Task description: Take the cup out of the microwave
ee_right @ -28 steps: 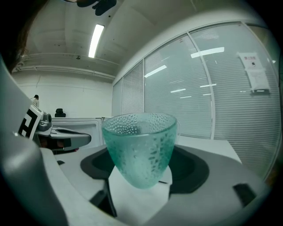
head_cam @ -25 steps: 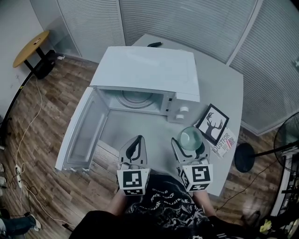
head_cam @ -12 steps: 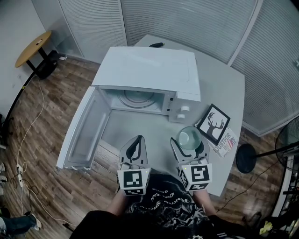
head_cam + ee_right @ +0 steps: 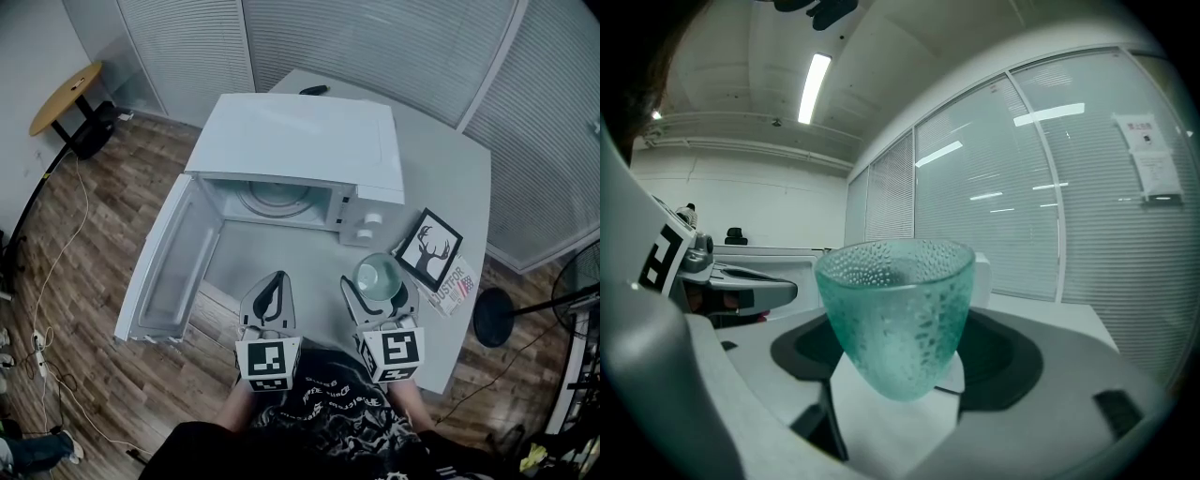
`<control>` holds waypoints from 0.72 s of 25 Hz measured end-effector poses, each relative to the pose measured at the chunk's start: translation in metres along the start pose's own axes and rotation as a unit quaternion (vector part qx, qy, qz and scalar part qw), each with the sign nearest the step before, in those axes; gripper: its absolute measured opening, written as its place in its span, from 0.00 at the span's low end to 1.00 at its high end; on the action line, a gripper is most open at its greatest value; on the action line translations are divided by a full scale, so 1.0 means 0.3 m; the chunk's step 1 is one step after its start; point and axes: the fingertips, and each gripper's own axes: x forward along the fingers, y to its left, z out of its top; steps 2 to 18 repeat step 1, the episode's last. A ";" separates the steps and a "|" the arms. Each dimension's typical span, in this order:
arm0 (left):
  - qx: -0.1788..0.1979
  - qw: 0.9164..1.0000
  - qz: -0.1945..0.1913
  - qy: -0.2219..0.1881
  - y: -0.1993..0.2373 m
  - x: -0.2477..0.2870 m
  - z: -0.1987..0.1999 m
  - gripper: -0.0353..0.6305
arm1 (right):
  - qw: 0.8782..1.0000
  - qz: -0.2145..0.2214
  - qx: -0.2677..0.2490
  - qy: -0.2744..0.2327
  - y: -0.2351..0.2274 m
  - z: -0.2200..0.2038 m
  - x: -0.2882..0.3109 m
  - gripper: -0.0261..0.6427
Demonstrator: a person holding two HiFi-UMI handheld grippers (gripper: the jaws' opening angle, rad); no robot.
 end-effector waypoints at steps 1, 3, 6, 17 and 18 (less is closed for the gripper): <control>0.000 1.000 -0.001 0.001 0.002 0.000 -0.003 0.06 | 1.000 0.000 0.001 0.001 0.002 -0.001 0.002 0.59; 0.000 1.000 -0.001 0.001 0.002 0.000 -0.003 0.06 | 1.000 0.000 0.001 0.001 0.002 -0.001 0.002 0.59; 0.000 1.000 -0.001 0.001 0.002 0.000 -0.003 0.06 | 1.000 0.000 0.001 0.001 0.002 -0.001 0.002 0.59; 0.000 1.000 -0.001 0.001 0.002 0.000 -0.003 0.06 | 1.000 0.000 0.001 0.001 0.002 -0.001 0.002 0.59; 0.000 1.000 -0.001 0.001 0.002 0.000 -0.003 0.06 | 1.000 0.000 0.001 0.001 0.002 -0.001 0.002 0.59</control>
